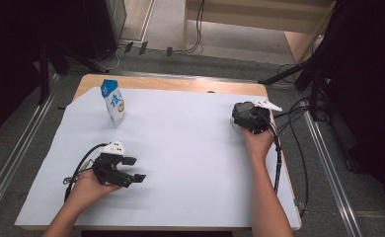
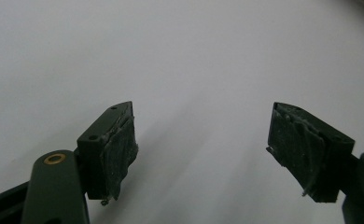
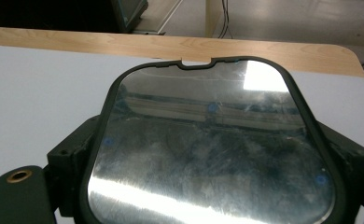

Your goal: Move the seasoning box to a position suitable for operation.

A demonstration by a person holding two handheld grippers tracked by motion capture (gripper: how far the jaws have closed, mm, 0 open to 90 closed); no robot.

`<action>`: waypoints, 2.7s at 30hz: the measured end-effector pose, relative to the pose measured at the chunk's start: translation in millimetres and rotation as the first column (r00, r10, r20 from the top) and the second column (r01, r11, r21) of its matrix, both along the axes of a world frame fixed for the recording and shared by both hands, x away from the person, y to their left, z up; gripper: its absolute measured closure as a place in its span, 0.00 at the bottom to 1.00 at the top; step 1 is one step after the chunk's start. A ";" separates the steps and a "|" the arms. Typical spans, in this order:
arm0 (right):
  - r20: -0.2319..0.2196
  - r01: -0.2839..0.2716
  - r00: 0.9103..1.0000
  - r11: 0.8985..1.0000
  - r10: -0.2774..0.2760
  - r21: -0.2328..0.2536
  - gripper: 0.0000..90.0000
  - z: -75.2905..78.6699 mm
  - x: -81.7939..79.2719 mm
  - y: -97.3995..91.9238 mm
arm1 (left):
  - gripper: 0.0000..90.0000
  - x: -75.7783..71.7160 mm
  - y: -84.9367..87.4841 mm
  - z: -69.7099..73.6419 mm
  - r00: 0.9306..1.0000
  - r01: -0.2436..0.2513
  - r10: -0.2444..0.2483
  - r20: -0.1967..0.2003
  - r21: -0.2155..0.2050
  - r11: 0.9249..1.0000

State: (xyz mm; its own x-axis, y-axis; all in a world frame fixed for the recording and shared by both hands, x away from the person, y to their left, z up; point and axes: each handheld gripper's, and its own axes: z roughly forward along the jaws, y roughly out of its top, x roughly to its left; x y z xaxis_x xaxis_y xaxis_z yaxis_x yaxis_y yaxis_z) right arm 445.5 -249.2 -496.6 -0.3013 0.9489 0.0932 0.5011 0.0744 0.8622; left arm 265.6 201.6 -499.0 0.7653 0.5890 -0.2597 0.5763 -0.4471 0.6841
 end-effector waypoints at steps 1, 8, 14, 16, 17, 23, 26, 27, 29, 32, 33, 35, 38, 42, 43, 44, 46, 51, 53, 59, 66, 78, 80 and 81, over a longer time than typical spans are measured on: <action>-0.005 0.003 1.000 1.000 -0.003 0.011 0.14 -1.4 -0.4 -0.6 | 0.27 -0.1 -0.2 -0.1 1.000 -0.003 0.003 0.000 0.002 1.000; -0.010 0.004 1.000 1.000 -0.004 -0.007 0.14 -6.8 -4.7 -1.2 | 0.27 -0.4 -0.8 -0.1 1.000 -0.001 0.001 -0.002 -0.002 1.000; -0.010 0.014 1.000 1.000 -0.014 -0.007 0.15 -8.7 -8.0 -0.9 | 0.27 -1.0 1.0 1.0 1.000 -0.008 0.008 0.001 -0.013 1.000; -0.008 0.012 1.000 1.000 -0.012 -0.013 0.16 -8.4 -7.8 -0.9 | 0.27 -0.6 1.2 0.8 1.000 -0.010 0.010 -0.001 -0.022 1.000; -0.004 0.012 1.000 1.000 -0.012 -0.021 0.16 -8.0 -8.0 -0.6 | 0.27 -0.4 1.4 0.8 1.000 -0.009 0.009 -0.003 -0.024 1.000; -0.009 0.003 1.000 1.000 -0.003 -0.028 0.17 -5.4 -8.0 -2.4 | 0.27 -0.5 -1.6 -0.7 1.000 -0.004 0.004 -0.014 -0.026 1.000; -0.009 0.007 1.000 1.000 -0.007 -0.024 0.18 -3.6 -8.3 -3.4 | 0.26 -0.3 -4.9 -2.1 1.000 0.006 -0.006 -0.021 -0.014 1.000; -0.010 0.009 1.000 1.000 -0.009 -0.017 0.18 -2.9 -8.4 -4.2 | 0.26 -0.1 -5.6 -2.5 1.000 0.007 -0.007 -0.025 -0.012 1.000; -0.015 0.008 1.000 1.000 -0.008 0.005 0.18 -1.0 -9.0 -5.5 | 0.26 0.8 -6.2 -3.1 1.000 0.010 -0.010 -0.027 -0.016 1.000; -0.003 0.002 1.000 1.000 -0.002 0.017 0.18 5.0 -12.1 -4.7 | 0.26 2.2 -4.9 -3.0 0.999 0.014 -0.015 -0.030 -0.031 0.999; 0.004 -0.005 1.000 1.000 0.005 0.017 0.18 7.0 -13.3 -4.2 | 0.25 2.3 -4.3 -3.2 0.999 0.012 -0.013 -0.034 -0.043 0.999; -0.001 -0.021 1.000 0.999 0.021 0.027 0.18 11.0 -18.7 -2.2 | 0.25 3.1 -3.3 -3.5 0.999 0.009 -0.011 -0.034 -0.058 0.998; 0.001 -0.053 0.999 0.999 0.053 -0.001 0.18 15.5 -28.0 3.6 | 0.25 4.5 -4.3 -2.5 1.000 0.010 -0.012 -0.026 -0.052 0.999; -0.006 -0.080 0.997 0.997 0.080 -0.001 0.18 17.7 -36.2 10.2 | 0.24 7.5 -6.6 -0.7 1.000 -0.017 0.015 -0.022 -0.079 0.997; -0.009 -0.092 0.996 0.996 0.092 -0.004 0.18 17.8 -37.9 11.3 | 0.24 8.6 -7.0 -0.4 1.000 -0.024 0.023 -0.017 -0.080 0.997; -0.013 -0.097 0.995 0.995 0.097 -0.004 0.18 17.7 -40.1 12.8 | 0.25 9.8 -7.8 0.1 0.999 -0.029 0.028 -0.016 -0.078 0.997; -0.018 -0.109 0.994 0.994 0.109 0.000 0.18 17.4 -44.6 15.1 | 0.25 11.6 -8.7 0.8 0.999 -0.033 0.032 -0.014 -0.078 0.996; -0.027 -0.140 0.990 0.990 0.140 0.011 0.18 18.8 -56.8 21.3 | 0.25 16.7 -12.9 1.2 1.000 -0.026 0.025 -0.016 -0.068 0.997; -0.025 -0.151 0.988 0.988 0.152 0.013 0.18 18.6 -62.1 24.0 | 0.25 18.9 -15.2 -0.8 0.999 -0.029 0.027 -0.031 -0.089 0.996; -0.040 -0.187 0.982 0.982 0.186 -0.003 0.18 16.4 -75.6 33.4 | 0.25 23.4 -21.2 -1.0 1.000 -0.014 0.012 -0.029 -0.081 0.997; -0.043 -0.229 0.973 0.973 0.228 -0.008 0.18 16.2 -89.5 47.2 | 0.26 27.5 -27.7 -1.9 1.000 0.005 -0.007 -0.028 -0.051 0.999; -0.056 -0.309 0.950 0.951 0.308 -0.020 0.18 13.3 -101.3 74.7 | 0.28 32.2 -28.4 -1.7 1.000 0.010 -0.011 -0.021 -0.047 0.999; -0.062 -0.323 0.945 0.946 0.321 -0.025 0.18 12.6 -102.8 80.1 | 0.28 33.2 -28.2 -2.1 1.000 0.012 -0.013 -0.028 -0.047 0.999; -0.061 -0.329 0.943 0.944 0.327 -0.029 0.18 12.4 -103.5 82.7 | 0.28 33.6 -28.1 -2.1 0.999 0.014 -0.016 -0.034 -0.052 0.999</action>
State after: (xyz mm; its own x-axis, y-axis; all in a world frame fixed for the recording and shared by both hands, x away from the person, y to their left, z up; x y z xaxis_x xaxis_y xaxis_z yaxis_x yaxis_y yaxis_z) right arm 342.1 -166.5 -484.3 -0.5920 0.8015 0.0843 0.4898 0.2747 0.8274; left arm 299.1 173.5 -501.1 0.7642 0.5626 -0.3155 0.5932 -0.4207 0.6864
